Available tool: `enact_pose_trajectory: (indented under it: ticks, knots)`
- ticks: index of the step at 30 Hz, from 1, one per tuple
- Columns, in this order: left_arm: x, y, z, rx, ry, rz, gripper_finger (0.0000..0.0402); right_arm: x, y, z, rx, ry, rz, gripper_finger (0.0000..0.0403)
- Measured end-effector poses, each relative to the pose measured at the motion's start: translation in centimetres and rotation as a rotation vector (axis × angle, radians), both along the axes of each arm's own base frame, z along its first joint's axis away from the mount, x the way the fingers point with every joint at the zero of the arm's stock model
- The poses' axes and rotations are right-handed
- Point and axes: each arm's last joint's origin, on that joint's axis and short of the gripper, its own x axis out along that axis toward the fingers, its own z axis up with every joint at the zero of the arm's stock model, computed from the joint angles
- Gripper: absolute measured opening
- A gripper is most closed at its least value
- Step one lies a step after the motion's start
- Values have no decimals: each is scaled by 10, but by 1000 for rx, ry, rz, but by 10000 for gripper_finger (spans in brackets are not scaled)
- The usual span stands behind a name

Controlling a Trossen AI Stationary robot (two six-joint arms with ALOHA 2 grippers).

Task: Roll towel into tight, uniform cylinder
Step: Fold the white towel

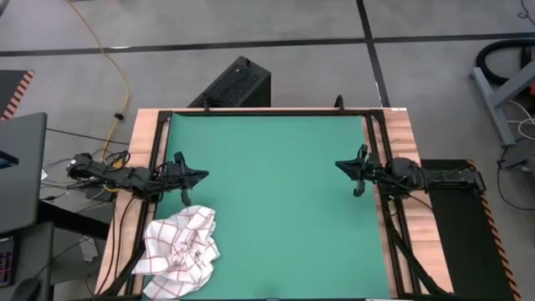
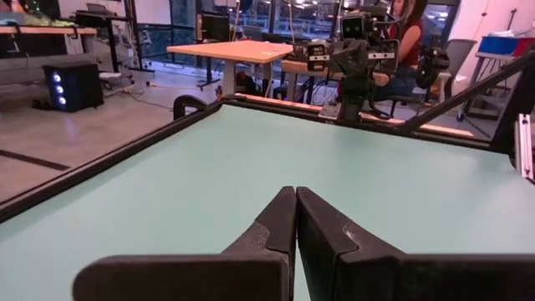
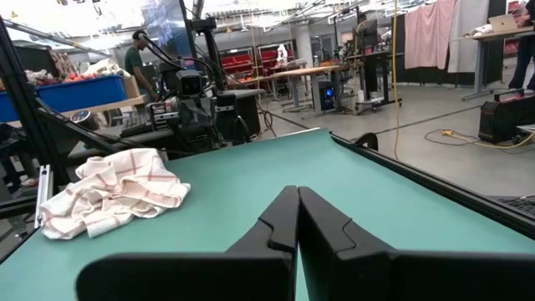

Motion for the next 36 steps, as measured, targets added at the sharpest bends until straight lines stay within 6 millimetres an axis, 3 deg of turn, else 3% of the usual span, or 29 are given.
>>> enact_pose_trajectory:
  ticks: [16,21,31,36]
  knots:
    - [-1,3,0,-35,-10,96,0,0,0,0,-1,1,0,31]
    - [-1,2,0,19,9,88,0,0,0,0,-90,26,-6,31]
    - [-1,2,0,-235,-78,61,0,0,0,0,-134,37,-10,31]
    - [-1,2,0,-218,-71,58,0,0,0,1,-135,26,-11,31]
